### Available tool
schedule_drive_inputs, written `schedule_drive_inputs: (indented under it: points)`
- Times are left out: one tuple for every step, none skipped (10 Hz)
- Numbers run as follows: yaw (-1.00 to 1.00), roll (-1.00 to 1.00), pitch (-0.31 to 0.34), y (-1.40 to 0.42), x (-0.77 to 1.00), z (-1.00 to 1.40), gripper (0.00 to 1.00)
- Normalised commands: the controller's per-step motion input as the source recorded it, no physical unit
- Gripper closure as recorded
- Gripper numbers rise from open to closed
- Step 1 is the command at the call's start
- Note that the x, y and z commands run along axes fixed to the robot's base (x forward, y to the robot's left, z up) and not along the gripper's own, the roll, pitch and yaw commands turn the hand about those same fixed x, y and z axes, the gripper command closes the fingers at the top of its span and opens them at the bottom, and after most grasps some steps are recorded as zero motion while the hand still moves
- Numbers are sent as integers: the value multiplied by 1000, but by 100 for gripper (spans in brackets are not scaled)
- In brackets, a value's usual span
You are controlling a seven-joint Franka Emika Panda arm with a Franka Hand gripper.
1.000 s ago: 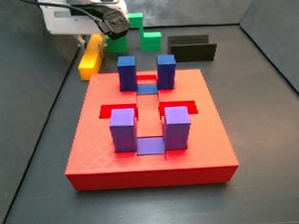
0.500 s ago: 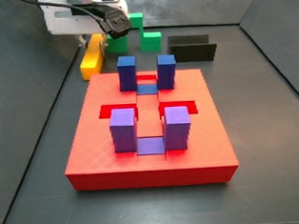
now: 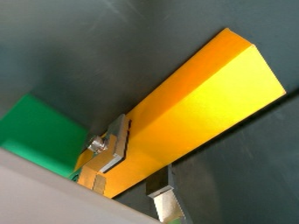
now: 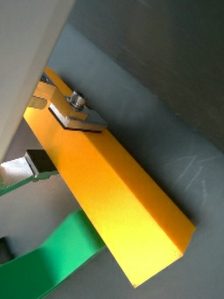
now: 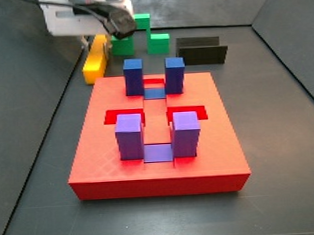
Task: Pick up the yellow object. Move up. Move to above the board. Insert the yellow object.
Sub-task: Move up, then move to above the board.
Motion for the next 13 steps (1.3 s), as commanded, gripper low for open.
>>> schedule_drive_inputs:
  points:
    - [-10,-2,35,-13,-26,685,100]
    - [-9,6,21,-1,-13,311,100]
    - [0,0,0,0,0,1400,100]
    - [5,-3,31,-2,-16,1400,100]
    - [2,-3,43,-5,-38,1400,100]
    - [-2,9,10,0,-30,1400,100]
    - [0,9,29,6,3,1400,100]
    - [-1,3,74,4,11,1400,100]
    - [-3,2,75,-1,3,1400,100]
    - [-1,0,49,-2,4,735,100]
    - [-2,-2,44,-2,21,479,100]
    - [-1,-5,50,2,48,212,100]
    - [-151,47,137,-1400,797,235,100]
